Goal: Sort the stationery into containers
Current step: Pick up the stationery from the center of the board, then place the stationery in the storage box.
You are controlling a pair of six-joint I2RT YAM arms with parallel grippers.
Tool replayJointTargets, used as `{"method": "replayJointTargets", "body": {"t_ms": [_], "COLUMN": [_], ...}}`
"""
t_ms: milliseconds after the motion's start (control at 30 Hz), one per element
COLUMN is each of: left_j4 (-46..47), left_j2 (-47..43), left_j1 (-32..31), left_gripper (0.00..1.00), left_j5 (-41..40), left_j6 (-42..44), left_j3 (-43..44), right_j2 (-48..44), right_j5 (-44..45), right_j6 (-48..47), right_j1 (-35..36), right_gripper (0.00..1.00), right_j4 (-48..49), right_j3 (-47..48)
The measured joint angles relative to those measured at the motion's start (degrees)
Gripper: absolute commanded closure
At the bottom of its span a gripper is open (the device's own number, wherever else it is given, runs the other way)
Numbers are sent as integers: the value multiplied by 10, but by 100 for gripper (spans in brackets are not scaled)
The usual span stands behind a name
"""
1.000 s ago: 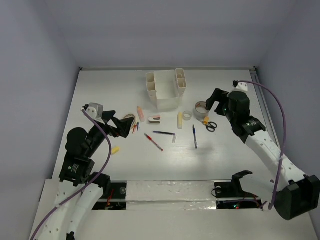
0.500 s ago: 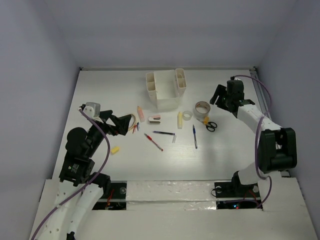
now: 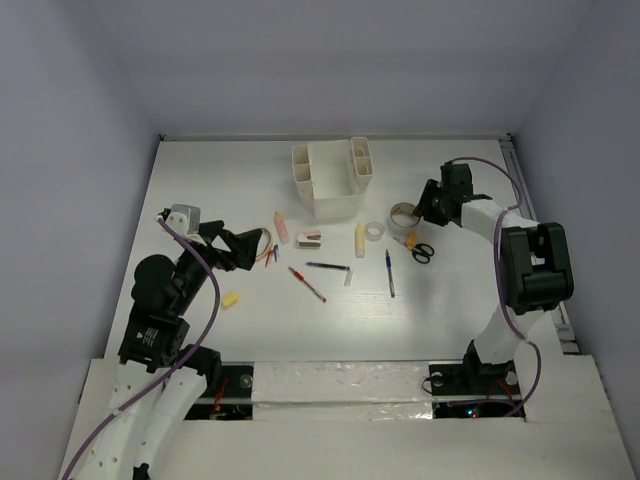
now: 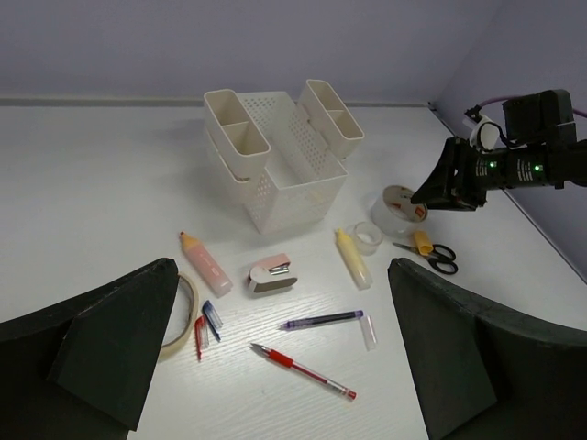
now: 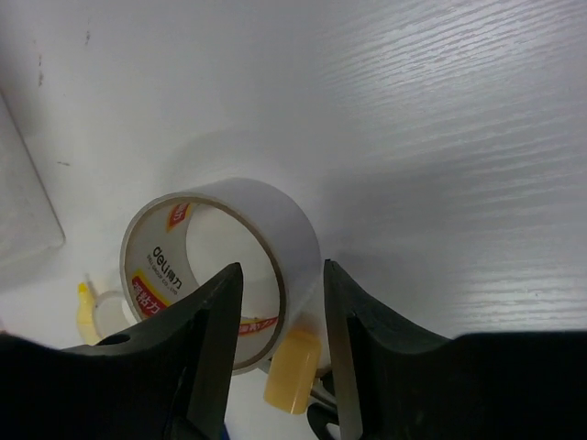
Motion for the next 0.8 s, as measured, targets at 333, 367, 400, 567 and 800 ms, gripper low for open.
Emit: {"method": "replayJointTargets", "body": {"t_ms": [333, 367, 400, 567, 800], "left_j4": [-5, -5, -5, -5, -5], "left_j2": [0, 0, 0, 0, 0], "left_j1": [0, 0, 0, 0, 0], "left_gripper": [1, 1, 1, 1, 1], "left_j5": [-15, -16, -17, -27, -43], "left_j6": [0, 0, 0, -3, -16], "left_j3": [0, 0, 0, 0, 0], "right_j2": [20, 23, 25, 34, 6], "right_j5": [-5, -3, -1, 8, 9], "right_j6": [3, 3, 1, -5, -5], "right_j1": [0, 0, 0, 0, 1], "right_gripper": [83, 86, 88, 100, 100], "right_j4": [8, 8, 7, 0, -4], "right_j3": [11, 14, 18, 42, 61]}}
